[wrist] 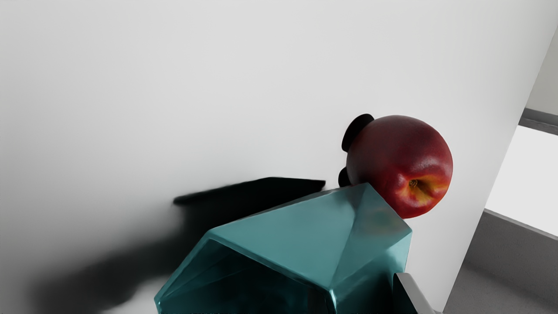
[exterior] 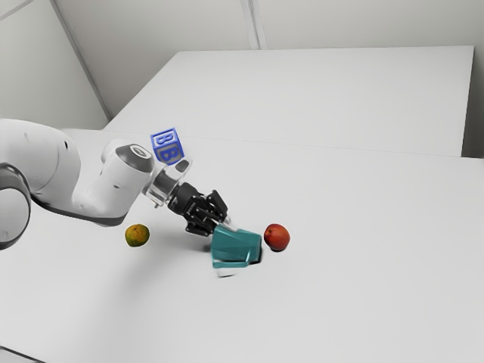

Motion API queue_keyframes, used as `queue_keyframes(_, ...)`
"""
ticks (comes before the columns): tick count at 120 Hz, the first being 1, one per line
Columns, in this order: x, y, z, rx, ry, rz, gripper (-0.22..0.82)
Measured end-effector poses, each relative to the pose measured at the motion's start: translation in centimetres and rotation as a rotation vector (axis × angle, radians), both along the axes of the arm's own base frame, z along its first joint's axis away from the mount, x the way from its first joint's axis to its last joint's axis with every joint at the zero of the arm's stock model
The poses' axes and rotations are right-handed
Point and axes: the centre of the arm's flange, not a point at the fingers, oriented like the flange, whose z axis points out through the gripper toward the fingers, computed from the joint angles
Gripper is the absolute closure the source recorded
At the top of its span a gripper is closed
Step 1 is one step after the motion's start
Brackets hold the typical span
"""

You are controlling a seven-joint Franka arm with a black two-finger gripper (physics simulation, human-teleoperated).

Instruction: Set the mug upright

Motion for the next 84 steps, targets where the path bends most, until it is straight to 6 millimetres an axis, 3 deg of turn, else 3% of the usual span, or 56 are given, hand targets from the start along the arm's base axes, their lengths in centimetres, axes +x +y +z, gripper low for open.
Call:
queue_keyframes(27,0.1,-0.4,0.5,0.002,-0.001,0.007,0.73)
queue_keyframes(60,0.0,-1.0,2.5,0.000,-0.022,0.005,0.77)
queue_keyframes(84,0.8,-0.8,5.7,0.091,-0.093,-0.046,0.78)
